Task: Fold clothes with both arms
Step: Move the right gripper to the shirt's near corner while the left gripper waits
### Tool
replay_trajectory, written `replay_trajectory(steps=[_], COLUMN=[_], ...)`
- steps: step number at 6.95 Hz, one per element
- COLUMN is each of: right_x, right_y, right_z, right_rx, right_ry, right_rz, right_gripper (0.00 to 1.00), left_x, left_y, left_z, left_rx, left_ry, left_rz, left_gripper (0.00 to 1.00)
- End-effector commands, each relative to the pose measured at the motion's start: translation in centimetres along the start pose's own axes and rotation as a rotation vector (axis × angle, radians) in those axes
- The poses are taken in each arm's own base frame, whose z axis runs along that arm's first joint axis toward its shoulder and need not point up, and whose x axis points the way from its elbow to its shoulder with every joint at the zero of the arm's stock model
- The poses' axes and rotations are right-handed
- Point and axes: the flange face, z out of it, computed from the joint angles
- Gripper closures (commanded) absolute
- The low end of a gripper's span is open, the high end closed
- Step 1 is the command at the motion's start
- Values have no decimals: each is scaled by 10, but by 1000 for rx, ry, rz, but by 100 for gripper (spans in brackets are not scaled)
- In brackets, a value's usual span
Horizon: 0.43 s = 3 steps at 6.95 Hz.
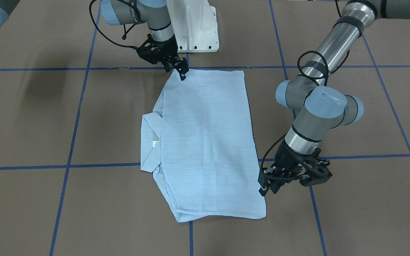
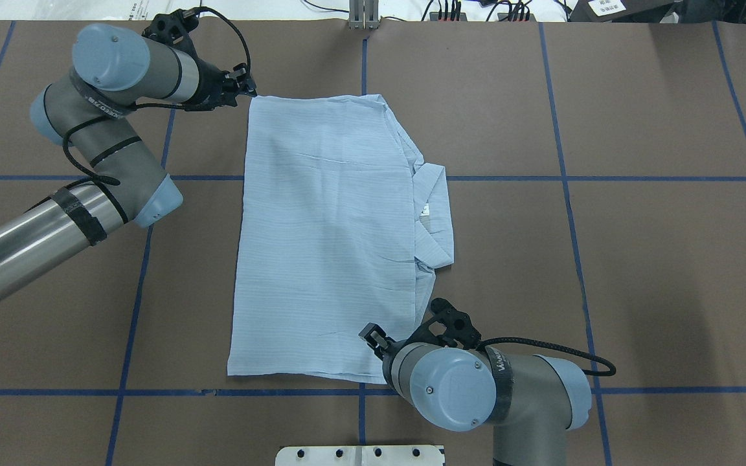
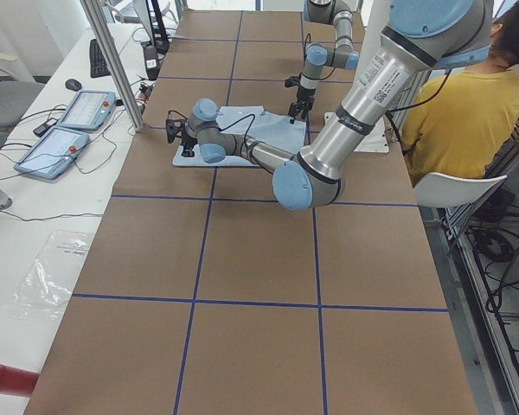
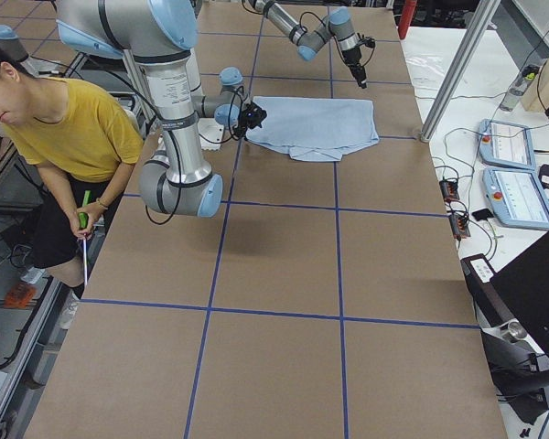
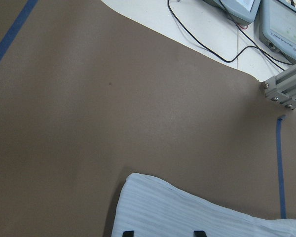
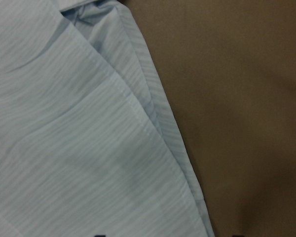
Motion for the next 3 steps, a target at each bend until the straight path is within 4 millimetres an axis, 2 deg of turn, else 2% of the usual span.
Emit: replay_trajectory(steps=[1,2,3], right_x=[5,4,5], right_y=[-4,-4,-4], right_z=[5,4,5], right_rx=[11,12,13], right_ry=[11,10,11], right_rz=[-1,1,1], right_gripper=[19,26,45], left_x=[-5,-5,-6], left_y=[0,0,1], left_z=[1,1,1], left_rx=[0,0,0], left_ry=[-6,-6,-6], left_rz=[-2,-2,-2], left_gripper=[49,48,47])
